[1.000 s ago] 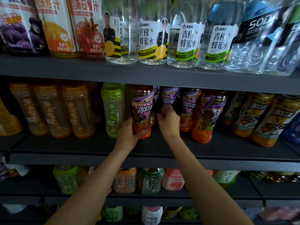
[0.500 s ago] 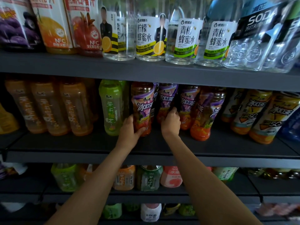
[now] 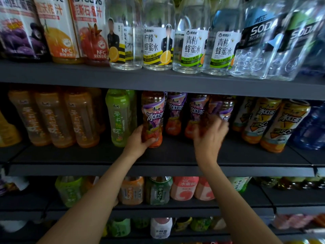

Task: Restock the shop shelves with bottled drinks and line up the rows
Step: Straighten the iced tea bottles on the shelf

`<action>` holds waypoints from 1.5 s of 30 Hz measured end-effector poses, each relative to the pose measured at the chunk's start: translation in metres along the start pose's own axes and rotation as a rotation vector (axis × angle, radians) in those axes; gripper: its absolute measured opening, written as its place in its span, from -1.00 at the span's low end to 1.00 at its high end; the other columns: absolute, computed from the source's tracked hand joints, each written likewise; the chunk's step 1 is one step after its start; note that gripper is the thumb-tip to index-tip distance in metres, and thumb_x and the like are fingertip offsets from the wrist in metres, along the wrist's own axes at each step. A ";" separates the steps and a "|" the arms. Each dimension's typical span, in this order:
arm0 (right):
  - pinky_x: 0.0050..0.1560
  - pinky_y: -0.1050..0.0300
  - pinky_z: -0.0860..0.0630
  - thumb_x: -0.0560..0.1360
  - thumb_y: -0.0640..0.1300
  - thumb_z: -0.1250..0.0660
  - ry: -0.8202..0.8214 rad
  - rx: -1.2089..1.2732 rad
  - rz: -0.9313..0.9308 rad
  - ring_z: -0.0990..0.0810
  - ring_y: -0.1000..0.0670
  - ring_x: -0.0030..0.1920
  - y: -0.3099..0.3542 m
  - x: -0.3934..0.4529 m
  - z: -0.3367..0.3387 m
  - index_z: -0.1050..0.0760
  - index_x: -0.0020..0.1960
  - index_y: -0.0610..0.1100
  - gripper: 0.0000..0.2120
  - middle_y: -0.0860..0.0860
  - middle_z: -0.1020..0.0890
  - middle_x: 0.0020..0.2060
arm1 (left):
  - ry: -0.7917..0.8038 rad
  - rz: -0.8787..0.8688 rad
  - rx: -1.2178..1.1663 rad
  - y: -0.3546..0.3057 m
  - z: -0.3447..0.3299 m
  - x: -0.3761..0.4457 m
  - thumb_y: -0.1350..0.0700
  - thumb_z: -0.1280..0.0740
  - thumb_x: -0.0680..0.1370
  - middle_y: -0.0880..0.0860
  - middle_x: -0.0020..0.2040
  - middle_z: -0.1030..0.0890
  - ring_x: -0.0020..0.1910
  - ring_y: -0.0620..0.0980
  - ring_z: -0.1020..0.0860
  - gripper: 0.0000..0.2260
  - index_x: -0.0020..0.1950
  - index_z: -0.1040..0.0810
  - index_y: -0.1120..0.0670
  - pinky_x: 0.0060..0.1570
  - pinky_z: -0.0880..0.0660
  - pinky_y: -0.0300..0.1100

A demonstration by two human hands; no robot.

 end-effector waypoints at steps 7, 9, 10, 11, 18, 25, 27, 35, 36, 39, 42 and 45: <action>0.28 -0.11 -0.29 0.40 -0.11 -0.44 0.182 -0.064 -0.497 -0.31 -0.24 0.30 -0.080 0.005 -0.019 -0.19 0.37 -0.29 -0.32 -0.23 -0.34 0.30 | 0.008 0.035 -0.046 -0.004 -0.002 -0.006 0.14 -0.32 0.53 0.08 0.43 -0.33 0.40 0.03 -0.30 -0.42 0.48 -0.14 0.08 0.29 -0.24 -0.19; 0.27 -0.11 -0.33 0.40 -0.11 -0.43 0.197 -0.056 -0.487 -0.35 -0.23 0.27 -0.083 0.003 -0.020 -0.24 0.31 -0.31 -0.39 -0.23 -0.39 0.25 | -0.030 0.034 -0.051 -0.003 -0.003 -0.008 0.13 -0.31 0.53 0.09 0.43 -0.32 0.40 0.03 -0.30 -0.43 0.48 -0.14 0.08 0.31 -0.25 -0.16; 0.26 -0.11 -0.34 0.40 -0.10 -0.43 0.203 -0.052 -0.466 -0.36 -0.23 0.26 -0.080 0.000 -0.020 -0.25 0.30 -0.32 -0.40 -0.23 -0.41 0.24 | -0.047 0.037 -0.053 -0.002 -0.003 -0.009 0.13 -0.31 0.53 0.09 0.43 -0.32 0.40 0.04 -0.29 -0.43 0.48 -0.13 0.08 0.32 -0.25 -0.15; 0.25 -0.09 -0.33 0.40 -0.10 -0.43 0.215 -0.040 -0.438 -0.37 -0.23 0.26 -0.075 -0.004 -0.020 -0.26 0.30 -0.32 -0.40 -0.23 -0.41 0.24 | -0.058 0.041 -0.055 -0.001 -0.002 -0.009 0.13 -0.31 0.54 0.09 0.43 -0.32 0.41 0.04 -0.29 -0.43 0.48 -0.13 0.08 0.32 -0.25 -0.15; 0.23 -0.01 -0.41 0.38 -0.12 -0.47 0.430 0.131 -0.252 -0.45 -0.14 0.22 -0.013 -0.029 -0.062 -0.31 0.25 -0.26 -0.45 -0.16 -0.50 0.17 | -0.040 0.042 -0.054 0.000 -0.004 -0.007 0.14 -0.31 0.53 0.10 0.43 -0.33 0.40 0.05 -0.31 -0.42 0.48 -0.13 0.10 0.34 -0.25 -0.12; 0.24 0.05 -0.36 0.42 -0.15 -0.43 0.464 0.130 -0.306 -0.42 -0.14 0.28 0.002 -0.029 -0.083 -0.27 0.25 -0.27 -0.49 -0.16 -0.46 0.22 | 0.036 0.044 0.045 -0.003 -0.005 0.001 0.14 -0.31 0.53 0.11 0.43 -0.32 0.41 0.07 -0.29 -0.43 0.48 -0.13 0.12 0.34 -0.22 -0.11; 0.22 0.05 -0.39 0.43 -0.16 -0.42 0.473 0.124 -0.308 -0.44 -0.14 0.26 0.002 -0.028 -0.084 -0.27 0.22 -0.28 -0.51 -0.17 -0.47 0.21 | 0.083 0.049 0.053 -0.003 -0.005 0.002 0.14 -0.30 0.54 0.10 0.44 -0.31 0.41 0.05 -0.29 -0.42 0.48 -0.11 0.11 0.35 -0.22 -0.11; 0.19 -0.01 -0.47 0.42 -0.17 -0.43 0.539 0.161 -0.308 -0.48 -0.19 0.20 0.003 -0.026 -0.089 -0.27 0.20 -0.29 -0.52 -0.21 -0.50 0.16 | 0.107 0.024 0.041 -0.004 -0.005 0.000 0.17 -0.29 0.54 0.11 0.44 -0.31 0.41 0.05 -0.28 -0.44 0.48 -0.12 0.13 0.34 -0.22 -0.14; 0.15 0.03 -0.48 0.41 -0.16 -0.43 0.564 0.166 -0.302 -0.49 -0.19 0.19 0.003 -0.024 -0.090 -0.26 0.20 -0.29 -0.51 -0.21 -0.51 0.14 | 0.106 0.023 0.024 -0.004 -0.006 0.000 0.17 -0.29 0.54 0.11 0.44 -0.31 0.41 0.06 -0.28 -0.45 0.47 -0.12 0.13 0.34 -0.22 -0.12; 0.01 0.16 -0.42 0.40 -0.17 -0.43 0.598 0.183 -0.302 -0.51 -0.17 0.17 0.001 -0.023 -0.093 -0.24 0.21 -0.29 -0.48 -0.20 -0.52 0.13 | 0.096 0.024 0.002 -0.002 -0.006 -0.001 0.18 -0.28 0.54 0.12 0.43 -0.31 0.41 0.06 -0.28 -0.45 0.47 -0.13 0.13 0.35 -0.23 -0.11; 0.03 0.15 -0.42 0.37 -0.19 -0.46 0.602 0.214 -0.318 -0.50 -0.18 0.18 -0.001 -0.025 -0.097 -0.23 0.23 -0.28 -0.44 -0.20 -0.51 0.15 | 0.085 0.025 0.011 0.000 -0.005 0.000 0.17 -0.29 0.54 0.13 0.42 -0.34 0.40 0.06 -0.31 -0.45 0.47 -0.13 0.13 0.34 -0.25 -0.10; 0.03 0.19 -0.39 0.37 -0.18 -0.46 0.665 0.237 -0.331 -0.49 -0.15 0.20 -0.004 -0.023 -0.100 -0.24 0.27 -0.25 -0.41 -0.16 -0.51 0.17 | 0.096 0.027 -0.001 0.001 -0.005 0.001 0.18 -0.29 0.54 0.13 0.42 -0.33 0.40 0.06 -0.30 -0.45 0.47 -0.13 0.14 0.33 -0.24 -0.12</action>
Point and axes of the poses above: each hand's wrist, its own x-axis towards the middle knuckle, its own z-axis out of the back of the hand, y = z × x, the point moved 10 cm from there along x, towards the middle knuckle
